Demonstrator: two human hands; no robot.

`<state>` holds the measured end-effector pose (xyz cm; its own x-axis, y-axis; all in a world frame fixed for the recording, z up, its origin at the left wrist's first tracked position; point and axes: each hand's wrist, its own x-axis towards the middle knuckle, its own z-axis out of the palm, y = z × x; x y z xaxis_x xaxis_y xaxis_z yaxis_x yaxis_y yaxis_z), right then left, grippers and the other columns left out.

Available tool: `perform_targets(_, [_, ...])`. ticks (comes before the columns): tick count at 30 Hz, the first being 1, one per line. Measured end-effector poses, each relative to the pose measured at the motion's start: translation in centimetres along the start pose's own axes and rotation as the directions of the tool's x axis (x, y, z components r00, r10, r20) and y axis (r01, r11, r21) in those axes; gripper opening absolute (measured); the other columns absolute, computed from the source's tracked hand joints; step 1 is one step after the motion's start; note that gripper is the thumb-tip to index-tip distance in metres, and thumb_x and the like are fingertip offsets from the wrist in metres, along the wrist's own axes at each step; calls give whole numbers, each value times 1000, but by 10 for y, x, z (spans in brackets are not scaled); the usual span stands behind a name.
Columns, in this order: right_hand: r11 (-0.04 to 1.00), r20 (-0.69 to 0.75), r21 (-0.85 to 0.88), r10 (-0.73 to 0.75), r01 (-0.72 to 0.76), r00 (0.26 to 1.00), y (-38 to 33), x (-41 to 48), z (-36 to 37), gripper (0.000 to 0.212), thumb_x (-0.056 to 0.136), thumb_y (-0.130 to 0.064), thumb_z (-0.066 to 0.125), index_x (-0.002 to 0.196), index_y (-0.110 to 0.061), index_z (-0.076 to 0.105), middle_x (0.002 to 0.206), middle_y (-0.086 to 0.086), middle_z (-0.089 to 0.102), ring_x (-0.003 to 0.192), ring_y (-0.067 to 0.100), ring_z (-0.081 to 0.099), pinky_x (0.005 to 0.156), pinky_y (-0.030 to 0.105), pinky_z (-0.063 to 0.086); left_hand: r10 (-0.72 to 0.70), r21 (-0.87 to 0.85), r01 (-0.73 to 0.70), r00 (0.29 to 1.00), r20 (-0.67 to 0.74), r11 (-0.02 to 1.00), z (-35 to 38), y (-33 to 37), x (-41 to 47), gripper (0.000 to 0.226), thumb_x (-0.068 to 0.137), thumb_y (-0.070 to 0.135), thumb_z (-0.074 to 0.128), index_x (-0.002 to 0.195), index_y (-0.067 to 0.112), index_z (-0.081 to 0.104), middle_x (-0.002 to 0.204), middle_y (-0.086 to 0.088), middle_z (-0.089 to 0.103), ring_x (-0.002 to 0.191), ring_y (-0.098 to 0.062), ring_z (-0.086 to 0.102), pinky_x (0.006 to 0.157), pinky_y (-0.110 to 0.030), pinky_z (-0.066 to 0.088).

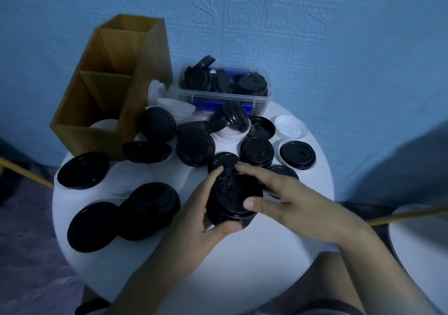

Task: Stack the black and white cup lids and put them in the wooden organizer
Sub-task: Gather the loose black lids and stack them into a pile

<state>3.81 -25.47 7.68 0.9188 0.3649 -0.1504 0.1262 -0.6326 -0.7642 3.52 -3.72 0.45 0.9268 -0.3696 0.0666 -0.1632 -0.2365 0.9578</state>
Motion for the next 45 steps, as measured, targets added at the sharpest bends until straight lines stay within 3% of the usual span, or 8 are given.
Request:
perform_targets(5, [989, 13, 147, -6, 4, 1000, 1, 12, -9, 61, 98, -13, 65, 152, -29, 42, 142, -21, 58, 132, -5, 51, 117, 32, 39, 41, -30, -40, 999, 18, 999, 1, 1, 2, 90, 86, 27, 74, 157, 46, 21, 157, 14, 40, 145, -10, 41, 116, -42, 38])
perform_targets(11, [982, 66, 187, -16, 3, 998, 0, 31, -28, 49, 96, -10, 66, 143, -17, 54, 132, -10, 67, 124, -3, 59, 104, 18, 46, 28, 42, -23, 993, -113, 999, 7, 4, 10, 81, 78, 47, 74, 148, 54, 32, 147, 17, 51, 136, -9, 50, 110, -44, 45])
perform_targets(17, [991, -404, 41, -102, 129, 909, -20, 119, -74, 11, 96, -20, 68, 103, -26, 74, 94, 2, 76, 89, 26, 72, 92, 42, 58, 39, 84, -24, 982, -185, 996, 10, 7, 10, 79, 79, 52, 68, 146, 58, 27, 145, 24, 47, 136, -1, 47, 109, -38, 46])
perform_targets(21, [941, -497, -336, -139, -43, 856, -28, 187, -94, 26, 95, -28, 66, 119, -23, 73, 114, 1, 75, 111, 21, 66, 101, 36, 47, 33, 72, -20, 982, -188, 997, 9, 6, 11, 80, 80, 50, 69, 148, 57, 27, 145, 23, 46, 136, -2, 47, 110, -39, 46])
perform_targets(27, [864, -358, -479, -31, -155, 933, -32, 229, -102, 49, 92, -43, 70, 134, -19, 62, 125, 10, 66, 121, 32, 57, 87, 32, 41, 43, 68, -31, 982, -182, 997, 6, 6, 12, 80, 84, 38, 74, 147, 58, 28, 147, 25, 45, 138, 0, 45, 110, -37, 45])
perform_targets(31, [881, -319, -430, 55, -196, 946, -33, 239, -104, 54, 84, -47, 76, 129, -20, 64, 117, 8, 65, 114, 30, 59, 84, 31, 43, 49, 86, -33, 981, -188, 996, 5, 4, 13, 82, 87, 29, 77, 149, 53, 29, 146, 22, 48, 137, -3, 46, 110, -37, 45])
perform_targets(38, [914, -363, -357, 57, -195, 930, -26, 247, -108, 66, 82, -48, 78, 140, -24, 58, 134, 7, 63, 125, 29, 56, 94, 31, 43, 52, 86, -37, 981, -186, 996, 6, 4, 14, 82, 86, 34, 76, 150, 52, 29, 148, 22, 46, 138, -4, 45, 111, -39, 44])
perform_targets(45, [992, -488, -119, -93, 39, 868, -46, 206, -110, 65, 77, -55, 80, 133, -30, 62, 118, -6, 67, 110, 16, 62, 102, 33, 48, 48, 70, -36, 982, -183, 997, 4, 3, 14, 82, 81, 46, 73, 149, 57, 27, 148, 23, 46, 139, -3, 45, 112, -40, 43])
